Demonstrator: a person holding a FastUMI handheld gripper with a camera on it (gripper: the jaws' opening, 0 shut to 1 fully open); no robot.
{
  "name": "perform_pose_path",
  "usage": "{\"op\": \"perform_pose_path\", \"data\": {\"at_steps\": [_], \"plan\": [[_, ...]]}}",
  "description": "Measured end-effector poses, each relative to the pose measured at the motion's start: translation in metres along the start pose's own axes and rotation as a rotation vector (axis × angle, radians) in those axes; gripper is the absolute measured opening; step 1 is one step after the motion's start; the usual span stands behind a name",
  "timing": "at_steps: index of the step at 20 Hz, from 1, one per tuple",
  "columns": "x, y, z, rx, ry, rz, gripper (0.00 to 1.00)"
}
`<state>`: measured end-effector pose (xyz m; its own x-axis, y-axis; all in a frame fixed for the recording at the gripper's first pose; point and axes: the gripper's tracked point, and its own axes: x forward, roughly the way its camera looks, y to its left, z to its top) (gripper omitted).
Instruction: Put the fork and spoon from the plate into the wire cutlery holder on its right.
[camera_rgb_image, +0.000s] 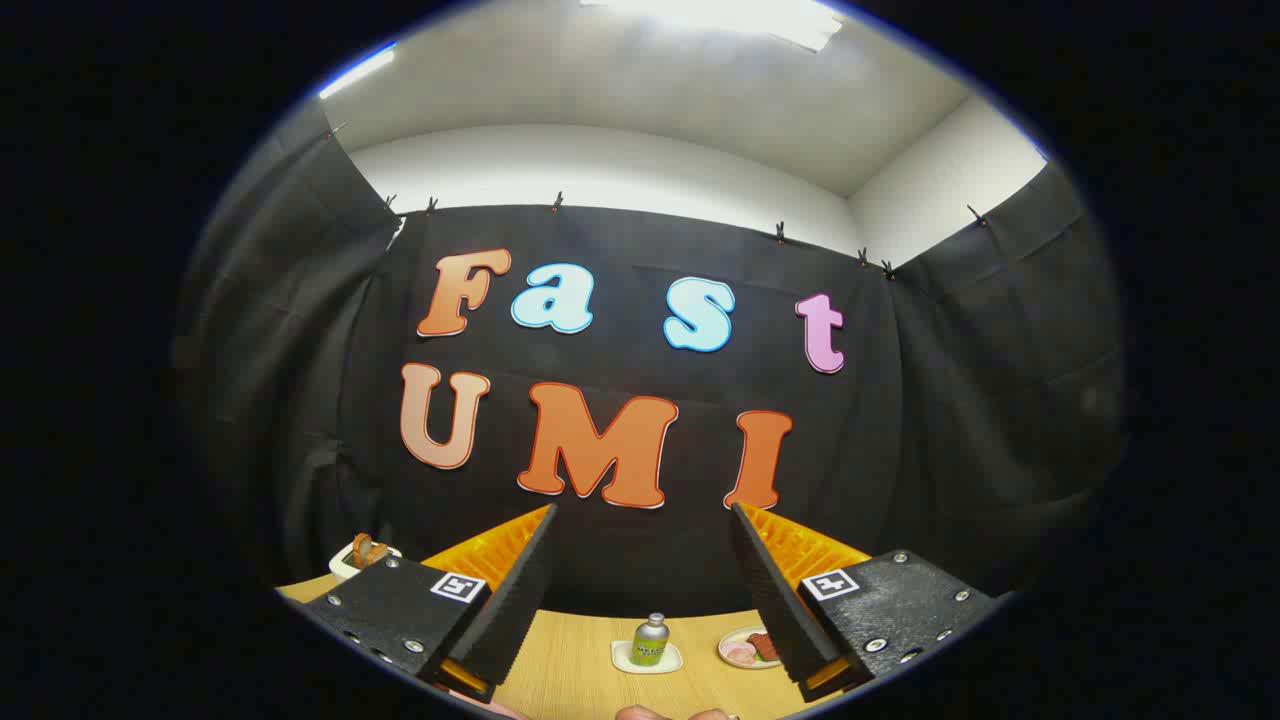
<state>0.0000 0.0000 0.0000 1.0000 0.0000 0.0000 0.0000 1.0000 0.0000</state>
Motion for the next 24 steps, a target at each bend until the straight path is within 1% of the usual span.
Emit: {"op": "perform_pose_path", "data": {"at_steps": [4,17,20,24], "plan": [[-0.002,0.005,-0.007,0.042,0.028,0.013,0.99],[-0.011,-0.002,-0.013,0.028,0.059,-0.010,0.99],[-0.014,0.007,-0.033,0.041,0.118,0.002,0.99],[-0.022,0.033,-0.071,0.063,0.221,0.050,0.99]]}}
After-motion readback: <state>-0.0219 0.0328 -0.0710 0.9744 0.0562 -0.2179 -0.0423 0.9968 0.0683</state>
